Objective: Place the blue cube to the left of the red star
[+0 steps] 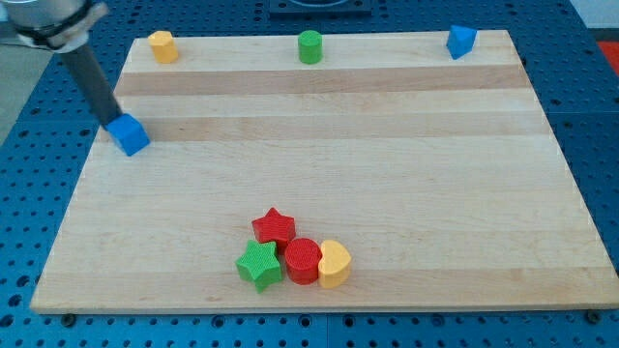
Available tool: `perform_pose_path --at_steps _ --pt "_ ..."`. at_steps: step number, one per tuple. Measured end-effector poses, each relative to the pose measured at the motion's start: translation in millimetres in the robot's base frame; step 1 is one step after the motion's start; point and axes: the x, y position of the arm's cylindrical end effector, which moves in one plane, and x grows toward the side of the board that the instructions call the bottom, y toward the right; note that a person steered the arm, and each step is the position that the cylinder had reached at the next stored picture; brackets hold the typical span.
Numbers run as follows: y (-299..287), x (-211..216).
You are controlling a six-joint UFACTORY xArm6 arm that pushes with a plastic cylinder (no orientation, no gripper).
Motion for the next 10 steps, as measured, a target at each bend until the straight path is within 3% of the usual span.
perform_pose_path --at_steps 3,4,6,7,10 --pt "86.4 87.6" --pt "89.4 116.1" --pt "52.1 133.6" --pt "65.2 156.0" --pt "47.1 149.4"
